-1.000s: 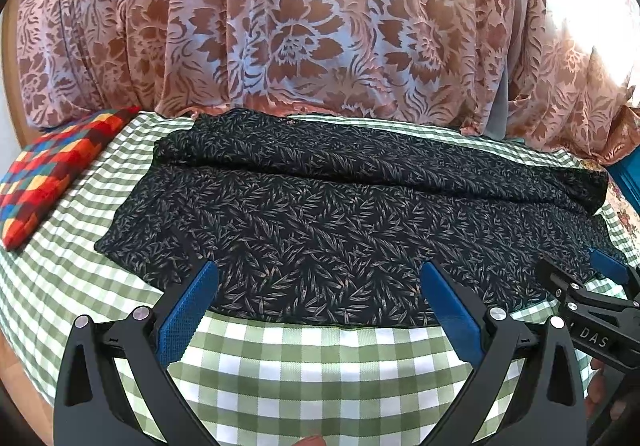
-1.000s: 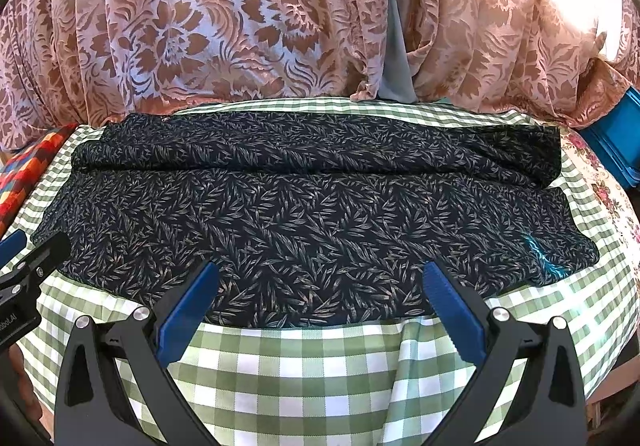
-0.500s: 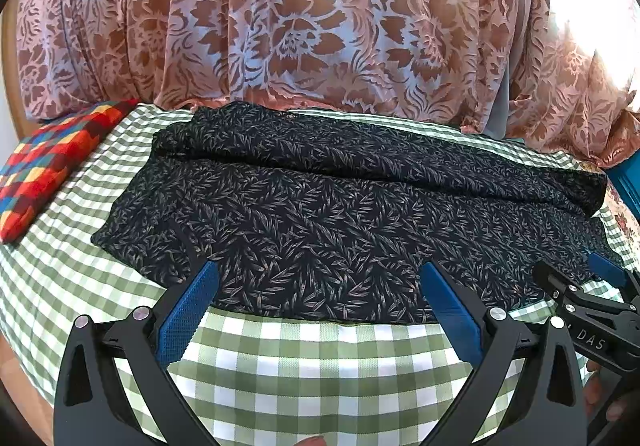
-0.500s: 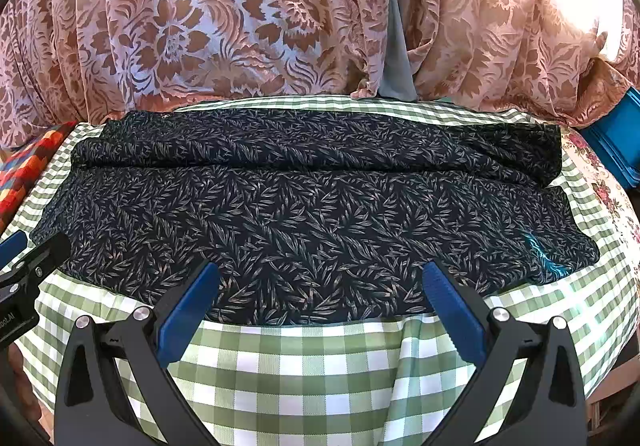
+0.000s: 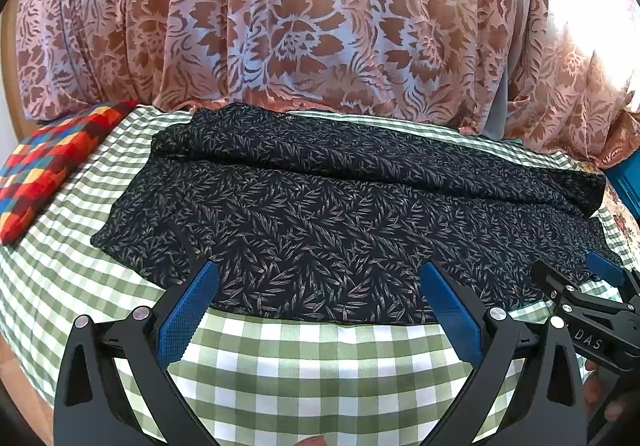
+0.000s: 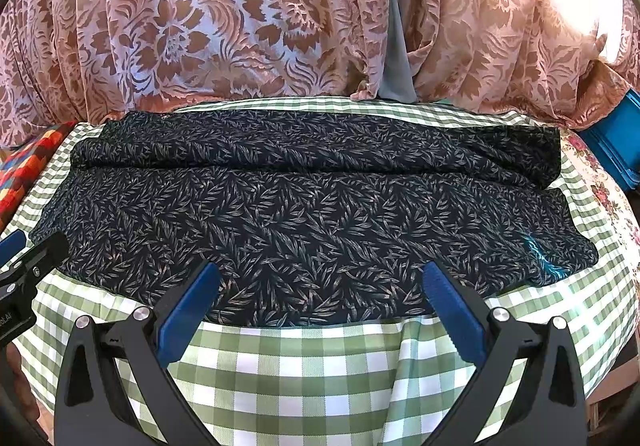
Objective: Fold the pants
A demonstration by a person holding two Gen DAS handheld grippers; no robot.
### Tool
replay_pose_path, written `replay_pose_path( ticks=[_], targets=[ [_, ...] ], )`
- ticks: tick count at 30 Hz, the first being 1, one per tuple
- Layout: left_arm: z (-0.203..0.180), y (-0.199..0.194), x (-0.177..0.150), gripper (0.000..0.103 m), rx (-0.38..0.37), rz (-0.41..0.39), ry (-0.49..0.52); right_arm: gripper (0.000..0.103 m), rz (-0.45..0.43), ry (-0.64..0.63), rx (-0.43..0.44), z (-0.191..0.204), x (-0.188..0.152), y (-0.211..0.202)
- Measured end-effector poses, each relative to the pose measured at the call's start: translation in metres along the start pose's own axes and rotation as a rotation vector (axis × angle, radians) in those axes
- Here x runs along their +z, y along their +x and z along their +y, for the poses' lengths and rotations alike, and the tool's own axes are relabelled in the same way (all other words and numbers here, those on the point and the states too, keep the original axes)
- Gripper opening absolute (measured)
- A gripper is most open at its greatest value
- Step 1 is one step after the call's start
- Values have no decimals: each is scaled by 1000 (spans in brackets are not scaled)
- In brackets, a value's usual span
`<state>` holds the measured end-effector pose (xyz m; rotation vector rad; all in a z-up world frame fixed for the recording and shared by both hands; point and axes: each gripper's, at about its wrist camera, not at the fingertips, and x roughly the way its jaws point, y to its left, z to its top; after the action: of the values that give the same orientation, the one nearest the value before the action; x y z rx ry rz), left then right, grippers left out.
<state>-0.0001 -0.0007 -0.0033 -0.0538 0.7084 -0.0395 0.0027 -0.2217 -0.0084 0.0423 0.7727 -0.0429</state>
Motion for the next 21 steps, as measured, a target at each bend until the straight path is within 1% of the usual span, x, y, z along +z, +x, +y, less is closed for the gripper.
replay_pose_path(
  ticks=[6, 9, 11, 12, 14, 16, 17, 20, 21],
  targets=[
    [4, 4, -1, 100, -17, 16, -9, 101, 9, -3, 5, 0, 0, 2],
    [5, 4, -2, 100, -22, 5, -10, 101, 30, 7, 20, -3, 0, 5],
    [8, 6, -3, 100, -30, 12, -14, 101, 44, 13, 30, -5, -1, 7],
    [9, 7, -3, 100, -37, 17, -21, 101, 51, 15, 35, -6, -2, 8],
    [15, 10, -2, 100, -76, 38, -40, 101, 61, 20, 48, -8, -3, 9],
    [24, 14, -2, 100, -122, 68, -74, 101, 72, 27, 95, -12, -3, 10],
    [29, 15, -4, 100, -129, 73, -90, 101, 81, 40, 133, -15, -4, 11],
    [54, 13, -6, 100, -186, 69, -162, 101, 130, 102, 292, -36, -8, 13],
    [60, 12, -7, 100, -187, 64, -175, 101, 148, 128, 330, -44, -10, 13]
  ],
)
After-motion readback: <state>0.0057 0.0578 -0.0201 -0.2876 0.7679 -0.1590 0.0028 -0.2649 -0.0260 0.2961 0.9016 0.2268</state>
